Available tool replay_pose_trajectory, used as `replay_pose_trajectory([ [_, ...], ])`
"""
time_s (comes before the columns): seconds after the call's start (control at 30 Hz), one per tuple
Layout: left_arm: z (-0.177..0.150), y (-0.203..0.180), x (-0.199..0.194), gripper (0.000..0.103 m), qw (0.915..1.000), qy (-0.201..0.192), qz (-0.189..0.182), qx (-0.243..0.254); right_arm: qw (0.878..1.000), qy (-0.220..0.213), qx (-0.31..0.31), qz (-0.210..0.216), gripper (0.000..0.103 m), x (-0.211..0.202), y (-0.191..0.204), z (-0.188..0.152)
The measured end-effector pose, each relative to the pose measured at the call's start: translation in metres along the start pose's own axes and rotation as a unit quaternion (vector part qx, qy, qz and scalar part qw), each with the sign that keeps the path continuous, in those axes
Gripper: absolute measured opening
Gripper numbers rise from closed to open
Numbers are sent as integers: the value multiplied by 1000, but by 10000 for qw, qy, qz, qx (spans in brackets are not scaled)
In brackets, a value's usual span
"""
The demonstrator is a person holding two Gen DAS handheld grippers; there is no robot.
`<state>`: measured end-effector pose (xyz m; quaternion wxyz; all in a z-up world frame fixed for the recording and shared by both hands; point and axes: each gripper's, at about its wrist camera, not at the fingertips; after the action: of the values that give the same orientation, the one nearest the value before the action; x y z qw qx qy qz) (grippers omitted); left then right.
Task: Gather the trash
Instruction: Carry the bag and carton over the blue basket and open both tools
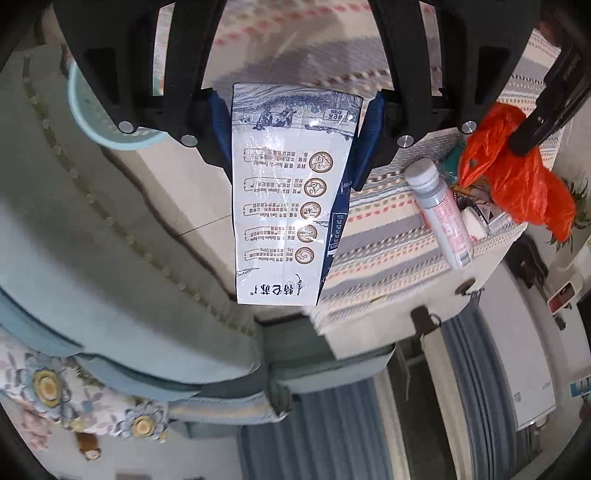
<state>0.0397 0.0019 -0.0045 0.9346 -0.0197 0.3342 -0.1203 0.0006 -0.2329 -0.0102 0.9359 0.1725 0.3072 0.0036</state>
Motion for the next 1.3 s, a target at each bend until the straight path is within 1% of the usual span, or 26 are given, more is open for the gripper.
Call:
replay_pose_trajectory([
  [0.13, 4, -32, -16, 26, 9990, -143, -333, 271, 9993, -220, -114, -296, 54, -36, -17, 2],
  [0.3, 5, -79, -24, 26, 9954, -203, -676, 653, 9975, -409, 113, -558, 54, -74, -54, 2],
  [0.4, 4, -112, -22, 26, 9913, -174, -966, 880, 9953, -484, 185, -819, 54, -93, -78, -3],
  [0.53, -4, -160, -16, 26, 9833, -88, -1302, 1272, 9931, -377, 474, -1005, 54, -103, -113, -19],
  [0.63, -19, -194, -5, 26, 9752, 35, -1497, 1631, 9903, -232, 754, -1148, 54, -102, -144, -36],
  [0.7, -29, -209, 5, 26, 9703, 181, -1613, 1793, 9886, -137, 888, -1206, 54, -99, -158, -47],
  [0.8, -45, -224, 24, 26, 9639, 492, -1763, 1935, 9854, 92, 1099, -1300, 54, -90, -182, -65],
  [0.87, -58, -231, 38, 26, 9576, 762, -1891, 2034, 9833, 225, 1222, -1331, 54, -85, -194, -75],
  [0.93, -66, -236, 50, 26, 9538, 936, -1947, 2086, 9805, 384, 1395, -1331, 54, -75, -208, -85],
  [0.97, -72, -235, 57, 26, 9503, 1081, -2002, 2126, 9788, 467, 1476, -1344, 54, -71, -215, -90],
  [1.1, -84, -240, 73, 26, 9461, 1268, -1964, 2242, 9727, 759, 1714, -1367, 55, -54, -234, -108],
  [1.27, -92, -244, 81, 27, 9430, 1385, -1989, 2280, 9686, 994, 1827, -1361, 55, -37, -241, -121],
  [1.3, -92, -245, 83, 30, 9422, 1417, -2005, 2280, 9682, 1029, 1842, -1346, 55, -34, -241, -123],
])
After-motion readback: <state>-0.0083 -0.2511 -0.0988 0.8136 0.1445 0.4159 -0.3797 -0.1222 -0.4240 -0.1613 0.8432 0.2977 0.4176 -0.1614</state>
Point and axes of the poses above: each gripper's, at about its wrist camera, not at the fingertips, and x roughly the way its jaws point, y to its left, z to its top, and after that the axes turned 15 degrees about z, right-handed
